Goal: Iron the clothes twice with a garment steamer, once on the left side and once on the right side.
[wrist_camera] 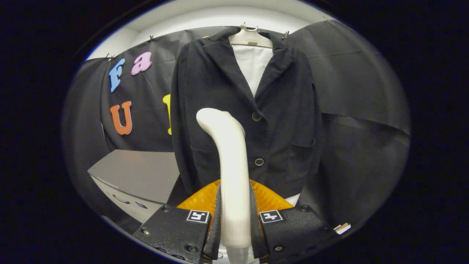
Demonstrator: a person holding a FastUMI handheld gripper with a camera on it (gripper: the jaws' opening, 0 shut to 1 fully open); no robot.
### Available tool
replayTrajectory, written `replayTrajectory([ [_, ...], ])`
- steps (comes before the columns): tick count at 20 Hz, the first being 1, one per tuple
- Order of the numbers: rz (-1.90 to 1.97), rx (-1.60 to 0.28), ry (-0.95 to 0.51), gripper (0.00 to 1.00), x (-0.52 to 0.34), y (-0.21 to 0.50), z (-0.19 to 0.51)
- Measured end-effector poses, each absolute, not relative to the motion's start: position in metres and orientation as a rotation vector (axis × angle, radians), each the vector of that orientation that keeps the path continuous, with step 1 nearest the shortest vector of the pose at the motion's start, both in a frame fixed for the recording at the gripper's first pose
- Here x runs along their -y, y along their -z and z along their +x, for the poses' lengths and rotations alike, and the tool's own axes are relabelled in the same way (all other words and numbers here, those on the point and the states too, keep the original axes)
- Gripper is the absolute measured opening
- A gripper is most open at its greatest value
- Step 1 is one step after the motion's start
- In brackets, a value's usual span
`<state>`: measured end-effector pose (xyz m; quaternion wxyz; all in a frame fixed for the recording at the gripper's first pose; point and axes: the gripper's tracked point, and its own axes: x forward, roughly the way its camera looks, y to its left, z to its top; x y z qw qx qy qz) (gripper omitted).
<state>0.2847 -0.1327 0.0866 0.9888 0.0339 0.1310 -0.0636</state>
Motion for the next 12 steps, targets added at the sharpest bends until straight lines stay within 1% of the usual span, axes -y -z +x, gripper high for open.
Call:
replayTrajectory([
  [12,0.103,-0.399,0.141,0.37,0.139,-0.018,0.285],
])
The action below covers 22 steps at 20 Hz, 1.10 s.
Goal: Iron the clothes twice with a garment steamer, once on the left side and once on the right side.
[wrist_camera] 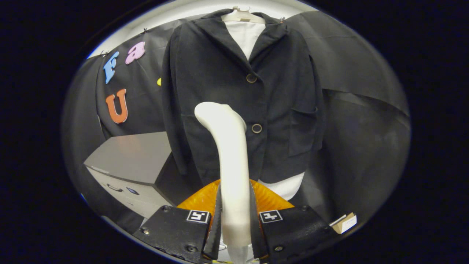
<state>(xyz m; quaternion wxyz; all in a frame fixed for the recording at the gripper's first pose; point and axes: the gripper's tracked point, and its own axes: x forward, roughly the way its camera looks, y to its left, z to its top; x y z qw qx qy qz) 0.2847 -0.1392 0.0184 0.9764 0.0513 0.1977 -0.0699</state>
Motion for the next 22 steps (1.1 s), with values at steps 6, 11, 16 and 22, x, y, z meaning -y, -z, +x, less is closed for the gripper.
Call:
replayTrajectory([
  [6,0.107,-0.470,0.149,0.37,0.138,0.016,0.286],
  [11,0.103,-0.522,0.152,0.37,0.138,0.043,0.286],
  [16,0.107,-0.568,0.149,0.37,0.136,0.053,0.282],
  [22,0.142,-0.565,0.133,0.37,0.135,0.055,0.279],
])
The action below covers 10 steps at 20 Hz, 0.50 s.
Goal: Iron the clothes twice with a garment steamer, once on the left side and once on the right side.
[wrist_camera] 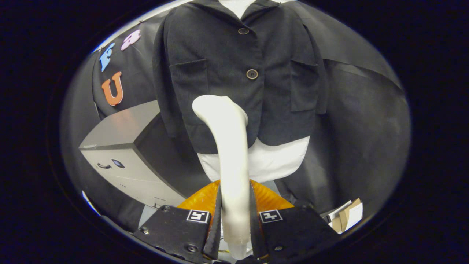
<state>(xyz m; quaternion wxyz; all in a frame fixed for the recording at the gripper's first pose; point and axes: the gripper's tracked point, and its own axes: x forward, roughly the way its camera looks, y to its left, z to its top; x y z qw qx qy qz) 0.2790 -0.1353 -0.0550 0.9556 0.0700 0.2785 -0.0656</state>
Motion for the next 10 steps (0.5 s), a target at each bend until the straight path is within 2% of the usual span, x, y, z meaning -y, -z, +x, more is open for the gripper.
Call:
replayTrajectory([
  [10,0.246,-0.423,0.156,0.37,0.201,-0.027,0.232],
])
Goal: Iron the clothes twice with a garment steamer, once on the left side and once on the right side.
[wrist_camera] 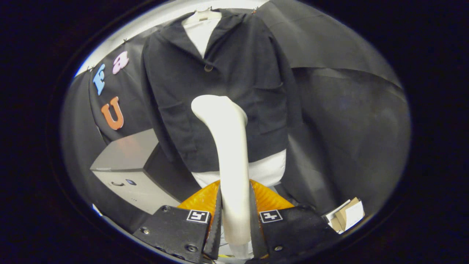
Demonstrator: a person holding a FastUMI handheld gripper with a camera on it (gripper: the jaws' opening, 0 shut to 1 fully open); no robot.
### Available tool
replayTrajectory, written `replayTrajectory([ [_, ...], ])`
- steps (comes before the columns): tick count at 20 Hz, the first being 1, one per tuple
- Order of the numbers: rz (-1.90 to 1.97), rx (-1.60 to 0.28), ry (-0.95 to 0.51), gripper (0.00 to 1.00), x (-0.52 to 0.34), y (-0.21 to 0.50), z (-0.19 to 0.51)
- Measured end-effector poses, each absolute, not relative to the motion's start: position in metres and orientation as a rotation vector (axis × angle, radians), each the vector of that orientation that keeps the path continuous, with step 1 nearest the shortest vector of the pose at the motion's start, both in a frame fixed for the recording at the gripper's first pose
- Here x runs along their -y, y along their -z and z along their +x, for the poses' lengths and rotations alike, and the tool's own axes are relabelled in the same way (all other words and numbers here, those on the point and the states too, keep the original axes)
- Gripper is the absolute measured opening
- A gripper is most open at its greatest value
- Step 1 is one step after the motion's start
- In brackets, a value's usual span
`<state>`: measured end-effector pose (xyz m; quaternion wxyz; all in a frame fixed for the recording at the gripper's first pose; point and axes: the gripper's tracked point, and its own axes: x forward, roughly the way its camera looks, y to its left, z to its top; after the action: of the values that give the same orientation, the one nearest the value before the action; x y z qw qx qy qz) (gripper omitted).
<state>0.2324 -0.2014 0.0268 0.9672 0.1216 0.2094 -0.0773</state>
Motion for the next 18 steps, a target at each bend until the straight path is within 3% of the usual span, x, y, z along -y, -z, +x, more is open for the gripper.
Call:
replayTrajectory([
  [18,0.308,-0.015,0.179,0.37,0.318,-0.262,0.273],
])
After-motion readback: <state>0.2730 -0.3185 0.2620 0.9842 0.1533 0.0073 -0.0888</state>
